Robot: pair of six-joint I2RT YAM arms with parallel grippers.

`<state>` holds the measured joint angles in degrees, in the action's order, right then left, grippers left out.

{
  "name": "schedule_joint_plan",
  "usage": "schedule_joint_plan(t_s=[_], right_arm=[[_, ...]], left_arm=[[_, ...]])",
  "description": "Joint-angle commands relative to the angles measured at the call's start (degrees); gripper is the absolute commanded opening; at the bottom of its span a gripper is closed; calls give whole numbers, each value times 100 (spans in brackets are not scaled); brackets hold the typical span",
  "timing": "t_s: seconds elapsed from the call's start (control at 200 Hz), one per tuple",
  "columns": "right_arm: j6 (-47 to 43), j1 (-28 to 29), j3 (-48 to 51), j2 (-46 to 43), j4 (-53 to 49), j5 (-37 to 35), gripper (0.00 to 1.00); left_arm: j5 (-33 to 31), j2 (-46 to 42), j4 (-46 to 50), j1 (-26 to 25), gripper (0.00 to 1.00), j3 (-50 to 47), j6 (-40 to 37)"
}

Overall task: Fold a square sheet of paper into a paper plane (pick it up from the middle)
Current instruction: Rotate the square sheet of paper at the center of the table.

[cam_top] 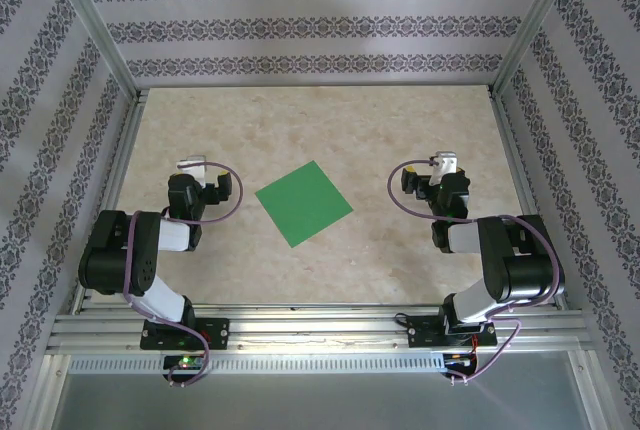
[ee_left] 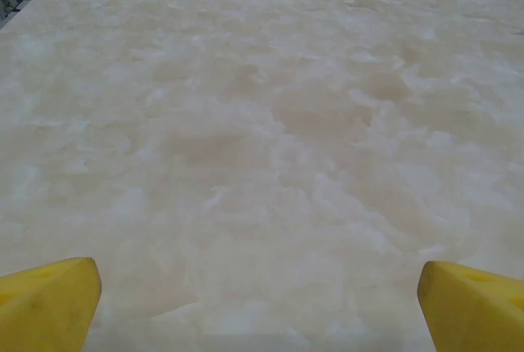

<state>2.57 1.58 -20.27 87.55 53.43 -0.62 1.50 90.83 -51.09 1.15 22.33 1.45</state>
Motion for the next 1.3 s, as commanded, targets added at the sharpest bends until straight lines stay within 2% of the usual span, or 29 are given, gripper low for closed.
schedule_joint_plan(t_s=[0.0,0.724,0.894,1.039,1.114,1.174,1.224,1.294], right_arm=[[-92,-75,-100,38,185,-30,98],[-21,-158,-126,56,158,97,98],[-126,-4,-100,39,190,-202,98],[-117,-18,-100,34,185,-188,98],[-183,59,-82,-30,191,-301,98],[-207,101,-52,-225,92,-322,98],[-190,149,-3,-557,-39,-547,98],[-15,176,-341,-1281,-1592,-586,98]], left_arm=[[96,29,-249,-38,99,8,-123],[112,30,-233,-37,99,17,-132],[80,14,-565,-43,99,-170,-105],[77,7,-538,-44,99,-154,-110],[-192,-206,-737,-62,99,-343,-43],[-398,-621,-494,-62,99,-398,30],[-548,-1023,240,-55,99,-245,151],[-744,-1515,1350,-58,99,43,374]])
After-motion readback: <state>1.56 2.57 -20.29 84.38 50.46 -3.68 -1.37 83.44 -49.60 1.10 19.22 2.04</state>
